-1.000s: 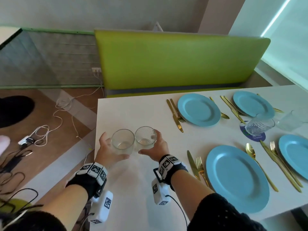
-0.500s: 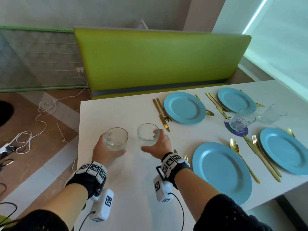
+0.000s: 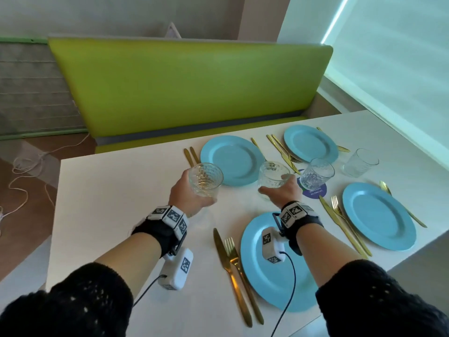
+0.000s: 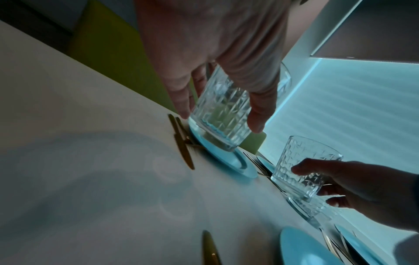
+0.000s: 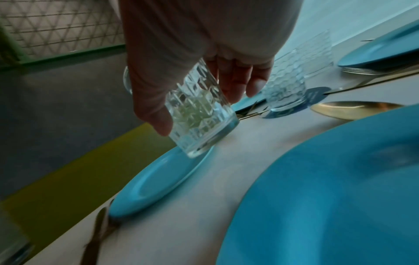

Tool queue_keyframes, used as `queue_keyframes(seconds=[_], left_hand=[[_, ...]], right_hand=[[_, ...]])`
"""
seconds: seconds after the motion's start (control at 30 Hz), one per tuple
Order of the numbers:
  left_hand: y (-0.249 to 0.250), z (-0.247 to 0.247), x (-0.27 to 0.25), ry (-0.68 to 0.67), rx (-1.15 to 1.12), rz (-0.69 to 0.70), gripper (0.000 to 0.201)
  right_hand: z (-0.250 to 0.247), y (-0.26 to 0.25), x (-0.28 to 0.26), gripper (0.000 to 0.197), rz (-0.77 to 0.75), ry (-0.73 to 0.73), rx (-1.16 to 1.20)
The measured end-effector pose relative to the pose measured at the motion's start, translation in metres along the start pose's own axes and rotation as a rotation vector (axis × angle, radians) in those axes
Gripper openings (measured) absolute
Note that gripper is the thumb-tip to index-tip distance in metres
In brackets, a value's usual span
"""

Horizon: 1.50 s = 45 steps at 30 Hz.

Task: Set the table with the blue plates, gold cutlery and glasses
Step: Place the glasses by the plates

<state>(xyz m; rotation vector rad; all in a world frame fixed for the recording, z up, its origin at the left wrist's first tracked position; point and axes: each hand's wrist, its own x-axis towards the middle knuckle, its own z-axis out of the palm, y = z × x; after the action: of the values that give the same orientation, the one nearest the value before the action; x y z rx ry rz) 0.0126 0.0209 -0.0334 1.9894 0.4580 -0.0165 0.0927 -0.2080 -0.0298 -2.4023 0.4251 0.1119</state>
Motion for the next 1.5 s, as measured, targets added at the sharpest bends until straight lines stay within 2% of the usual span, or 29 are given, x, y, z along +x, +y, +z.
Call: queue_keyframes(seconds=[0.2,0.5,0.8,1.0,1.2,1.5], left_hand=[[0.015,0.038,0.014,-0.036,-0.018,-0.025,0.094],[0.02,0.065,0.021,-0.052,0.025,-0.05,0.092],[0.021,0.075,0.02,-0.072,0.031,-0.048,0.091],[0.015,0.081,0.018,-0.105,0.061,-0.057,0.093],[0.01,0.082,0.015,-0.138,0.092,-0.048,0.094],[0.007,0.09,0.009,-0.154,0.122,-0.08,0.091]], right_hand=[[-0.009,0.027,0.036,0.08,0.107,0.053,0.023],[-0.004,0.052,0.064,0.083,0.131,0.054,0.043],[0.003,0.063,0.071,0.081,0.132,0.036,0.045],[-0.003,0.069,0.073,0.103,0.131,-0.047,0.009],[-0.021,0.073,0.078,0.11,0.103,-0.133,-0.092],[-0.04,0.092,0.067,0.104,0.078,-0.107,-0.113]])
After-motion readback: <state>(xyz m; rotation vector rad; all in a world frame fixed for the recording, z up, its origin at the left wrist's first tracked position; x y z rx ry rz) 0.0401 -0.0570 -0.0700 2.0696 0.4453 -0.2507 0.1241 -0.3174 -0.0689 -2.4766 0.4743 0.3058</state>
